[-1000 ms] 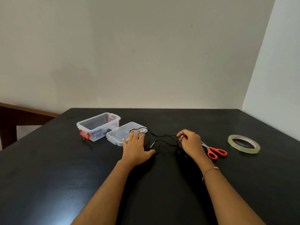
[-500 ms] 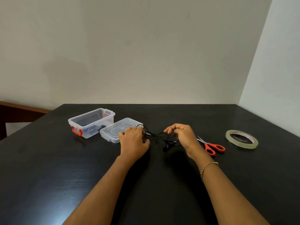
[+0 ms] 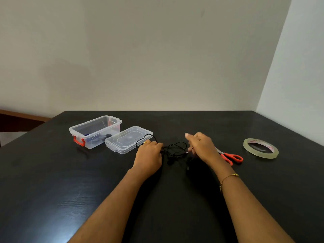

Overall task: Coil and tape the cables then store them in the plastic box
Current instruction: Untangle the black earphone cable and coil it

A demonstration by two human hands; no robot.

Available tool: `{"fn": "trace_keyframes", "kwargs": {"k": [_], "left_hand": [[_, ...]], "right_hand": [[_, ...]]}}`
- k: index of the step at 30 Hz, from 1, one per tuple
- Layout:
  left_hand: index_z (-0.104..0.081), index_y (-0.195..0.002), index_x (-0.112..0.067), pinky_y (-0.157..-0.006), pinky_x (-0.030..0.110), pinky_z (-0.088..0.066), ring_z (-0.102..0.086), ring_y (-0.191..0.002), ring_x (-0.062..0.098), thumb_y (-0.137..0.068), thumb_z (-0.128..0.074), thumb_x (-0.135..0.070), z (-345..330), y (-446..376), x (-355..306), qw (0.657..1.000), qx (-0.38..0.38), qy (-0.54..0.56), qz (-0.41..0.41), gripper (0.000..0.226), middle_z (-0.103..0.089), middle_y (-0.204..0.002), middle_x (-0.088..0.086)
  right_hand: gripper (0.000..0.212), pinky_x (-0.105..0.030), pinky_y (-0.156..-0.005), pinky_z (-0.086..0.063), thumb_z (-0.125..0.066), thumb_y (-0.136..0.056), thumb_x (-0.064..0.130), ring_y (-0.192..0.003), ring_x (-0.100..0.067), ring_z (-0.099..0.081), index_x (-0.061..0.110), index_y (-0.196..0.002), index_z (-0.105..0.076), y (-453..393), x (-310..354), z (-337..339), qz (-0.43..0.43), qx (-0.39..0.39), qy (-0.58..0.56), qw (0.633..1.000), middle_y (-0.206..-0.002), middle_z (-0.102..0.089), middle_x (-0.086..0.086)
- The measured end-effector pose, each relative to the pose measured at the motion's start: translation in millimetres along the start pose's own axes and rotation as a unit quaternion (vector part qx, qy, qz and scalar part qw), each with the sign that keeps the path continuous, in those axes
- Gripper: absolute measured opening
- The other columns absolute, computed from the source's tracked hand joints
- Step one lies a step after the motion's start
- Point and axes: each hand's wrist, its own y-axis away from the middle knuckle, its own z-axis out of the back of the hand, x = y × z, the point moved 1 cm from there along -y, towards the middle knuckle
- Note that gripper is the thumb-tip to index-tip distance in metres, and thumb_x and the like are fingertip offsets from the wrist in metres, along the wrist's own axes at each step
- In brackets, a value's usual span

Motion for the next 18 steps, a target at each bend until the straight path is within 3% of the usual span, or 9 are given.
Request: {"fn": "trace_keyframes", "kwargs": {"k": [2,3,5,8,12,18], "left_hand": [[-0.040,-0.137,-0.029,-0.088,0.033,-0.039,-0.044,-0.112,0.022,-0.093,-0.039,-0.019,-0.1,1.2,-2.5,1.000,0.001,-0.009,0.001,0.045,-0.055,-0.114,0.004],[-0.040,-0.137,-0.033,-0.087,0.034,-0.037,-0.042,-0.112,0.022,-0.094,-0.039,-0.020,-0.6,1.3,-2.9,1.000,0.009,-0.017,-0.004,0.044,-0.052,-0.114,0.003],[-0.045,-0.133,-0.038,-0.086,0.034,-0.035,-0.038,-0.116,0.020,-0.095,-0.040,-0.024,-1.2,0.6,-2.8,0.999,0.025,-0.026,-0.016,0.041,-0.046,-0.119,0.000],[-0.049,-0.130,-0.038,-0.089,0.036,-0.035,-0.036,-0.121,0.019,-0.095,-0.043,-0.023,-0.5,-0.3,-2.6,0.999,0.026,-0.030,-0.030,0.038,-0.041,-0.129,-0.002],[-0.050,-0.130,-0.036,-0.090,0.033,-0.031,-0.038,-0.121,0.017,-0.095,-0.044,-0.031,1.7,1.1,-4.8,0.998,0.011,-0.047,-0.034,0.036,-0.046,-0.129,-0.006],[-0.061,-0.118,-0.028,-0.095,0.033,-0.027,-0.039,-0.120,0.016,-0.089,-0.053,-0.037,2.3,0.2,-11.3,0.995,-0.019,-0.026,-0.096,0.031,-0.054,-0.123,-0.007]], "right_hand": [[0.046,-0.027,-0.069,-0.037,-0.057,-0.087,0.041,-0.077,-0.015,-0.047,0.011,-0.055,-0.045,-0.7,-0.8,2.4,0.082,-0.126,0.142,0.978,-0.083,-0.048,-0.003],[0.041,-0.026,-0.073,-0.037,-0.062,-0.084,0.041,-0.085,-0.013,-0.044,0.013,-0.057,-0.048,0.5,-0.3,2.6,0.123,-0.137,0.183,0.966,-0.090,-0.046,-0.002],[0.021,-0.028,-0.084,-0.039,-0.068,-0.080,0.035,-0.101,-0.013,-0.039,0.015,-0.083,-0.060,1.3,1.7,-2.1,0.154,-0.063,0.236,0.957,-0.102,-0.045,0.001],[0.030,-0.035,-0.094,-0.040,-0.063,-0.084,0.026,-0.116,-0.019,-0.039,0.022,-0.113,-0.059,1.6,3.4,-14.6,0.184,0.040,0.322,0.928,-0.118,-0.051,0.002],[0.022,-0.028,-0.089,-0.046,-0.059,-0.085,0.007,-0.105,-0.016,-0.051,0.016,-0.104,-0.065,2.2,6.3,-19.1,0.155,0.099,0.274,0.944,-0.112,-0.056,-0.003],[0.032,-0.016,-0.070,-0.046,-0.061,-0.076,-0.006,-0.092,-0.012,-0.058,0.024,-0.079,-0.051,5.8,7.8,-16.6,0.117,0.115,0.122,0.979,-0.101,-0.052,0.000]]}}
